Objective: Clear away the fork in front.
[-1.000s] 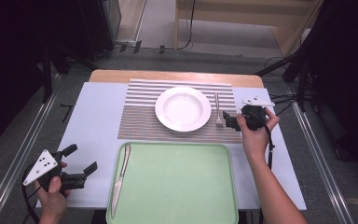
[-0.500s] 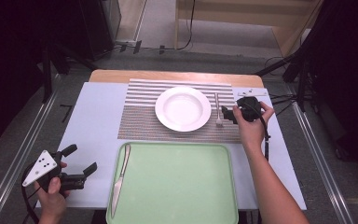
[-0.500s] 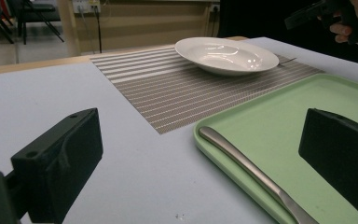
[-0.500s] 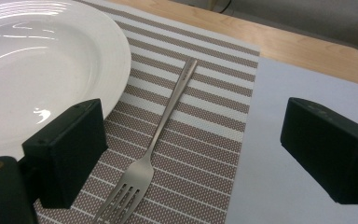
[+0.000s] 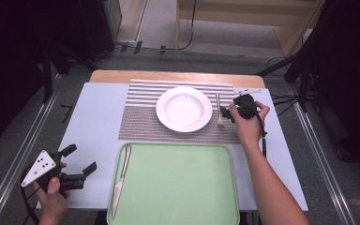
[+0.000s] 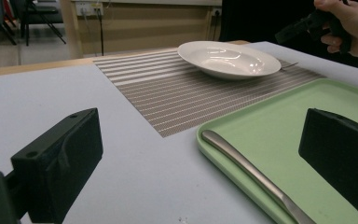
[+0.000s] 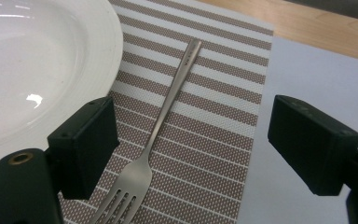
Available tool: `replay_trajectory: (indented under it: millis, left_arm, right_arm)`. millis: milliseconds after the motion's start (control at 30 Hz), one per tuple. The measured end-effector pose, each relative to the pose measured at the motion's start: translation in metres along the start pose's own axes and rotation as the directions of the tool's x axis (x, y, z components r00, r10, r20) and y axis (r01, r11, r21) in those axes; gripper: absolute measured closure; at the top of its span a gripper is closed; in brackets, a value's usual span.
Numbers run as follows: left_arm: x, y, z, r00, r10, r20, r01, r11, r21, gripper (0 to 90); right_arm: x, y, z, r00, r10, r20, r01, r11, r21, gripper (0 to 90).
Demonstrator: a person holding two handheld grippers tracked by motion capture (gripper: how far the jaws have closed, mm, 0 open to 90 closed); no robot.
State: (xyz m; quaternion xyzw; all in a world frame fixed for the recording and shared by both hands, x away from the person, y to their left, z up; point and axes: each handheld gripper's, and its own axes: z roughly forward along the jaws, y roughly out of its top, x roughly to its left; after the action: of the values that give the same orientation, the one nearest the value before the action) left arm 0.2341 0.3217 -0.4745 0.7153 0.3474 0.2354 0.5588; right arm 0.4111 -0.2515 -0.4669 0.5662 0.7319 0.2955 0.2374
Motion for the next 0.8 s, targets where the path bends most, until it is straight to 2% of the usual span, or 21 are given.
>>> replay_trajectory:
  millis: [67, 200, 500, 600, 800]
  left_arm:
    - [0.0, 0.0, 0.001, 1.0, 0.002, -0.001, -0.002, 1.0, 0.002, 0.0]
    - [0.001, 0.001, 0.002, 1.0, -0.008, 0.002, 0.008, 1.0, -0.005, 0.0]
    - [0.0, 0.001, 0.004, 0.9999, 0.006, 0.009, -0.006, 1.0, -0.004, 0.0]
    - [0.001, 0.002, 0.004, 0.9999, -0.007, 0.012, 0.007, 0.9999, -0.014, 0.0]
    - [0.005, 0.0, 0.006, 0.9998, -0.018, 0.012, 0.018, 0.9998, -0.006, 0.0]
  right_arm:
    - [0.002, 0.002, 0.003, 1.0, -0.001, -0.001, 0.001, 1.0, 0.013, 22.1]
    - [0.005, 0.005, 0.011, 0.9998, -0.019, 0.003, 0.019, 0.999, 0.042, 22.6]
    - [-0.003, 0.001, 0.023, 0.9991, 0.04, -0.014, -0.039, 0.995, 0.089, 26.4]
    - [-0.007, 0.0, 0.024, 0.9973, 0.067, -0.031, -0.064, 0.994, 0.091, 29.9]
    - [-0.007, 0.003, 0.028, 0.9979, 0.057, -0.03, -0.054, 0.993, 0.105, 31.9]
